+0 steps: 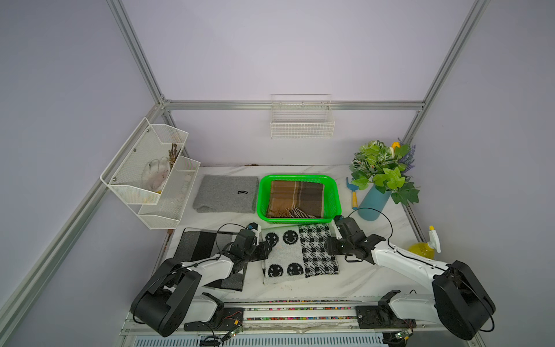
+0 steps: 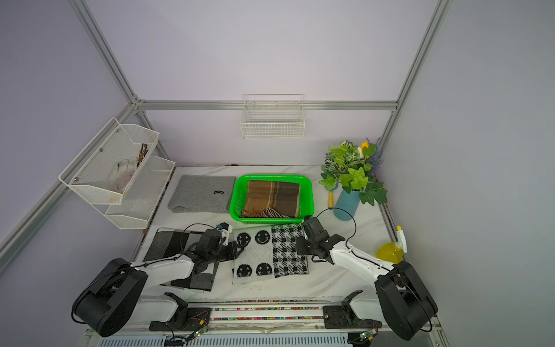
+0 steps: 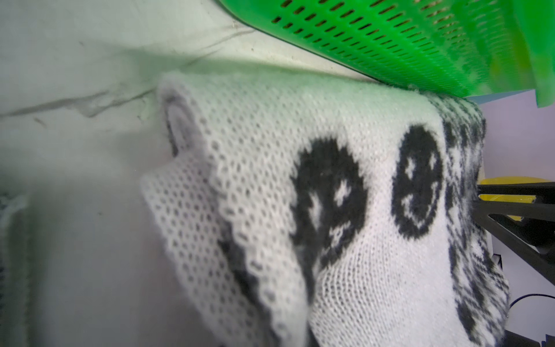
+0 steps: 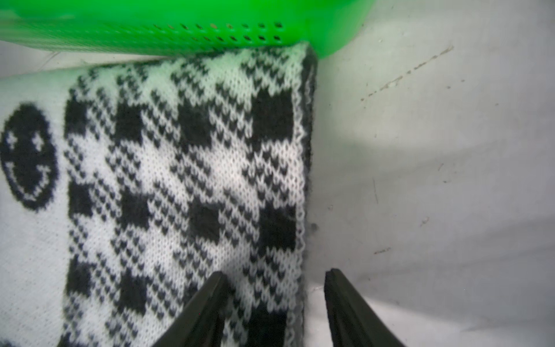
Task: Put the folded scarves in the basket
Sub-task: Pick up the scarf at the center of the board.
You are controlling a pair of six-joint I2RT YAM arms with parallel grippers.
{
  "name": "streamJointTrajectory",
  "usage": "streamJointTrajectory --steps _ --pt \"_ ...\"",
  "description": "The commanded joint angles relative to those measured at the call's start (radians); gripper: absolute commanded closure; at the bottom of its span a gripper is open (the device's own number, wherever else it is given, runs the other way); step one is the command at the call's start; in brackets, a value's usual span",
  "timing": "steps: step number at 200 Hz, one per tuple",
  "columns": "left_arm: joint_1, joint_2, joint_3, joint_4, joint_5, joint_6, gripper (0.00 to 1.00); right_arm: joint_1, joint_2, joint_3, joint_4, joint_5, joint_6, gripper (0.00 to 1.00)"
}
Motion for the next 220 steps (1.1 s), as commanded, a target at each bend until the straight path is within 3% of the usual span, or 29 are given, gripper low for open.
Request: streamJointTrajectory --steps 1,37,72,136,220 --pt "0.016 0.002 0.005 -0.094 -0.06 0.048 0.96 -0.012 0.017 -0.001 0.052 -0.076 -0.005 0.42" --pt "0.018 0.021 0.008 -0.089 -0.046 0.06 0.93 -0.069 0.05 -0.013 0.088 -0.168 -0.008 0.41" --pt "0.022 -0.016 0.01 -0.125 -0.09 0.073 0.93 -0.08 0.073 -0.005 0.033 -0.038 -0.005 0.4" --pt "0.028 -0.011 0.008 -0.123 -0.072 0.076 0.9 -0.079 0.114 -0.054 0.126 -0.295 -0.003 0.37" --pt "0.028 0.026 0.005 -0.103 -0.054 0.079 0.86 -0.087 0.197 -0.054 0.191 -0.433 0.001 0.3"
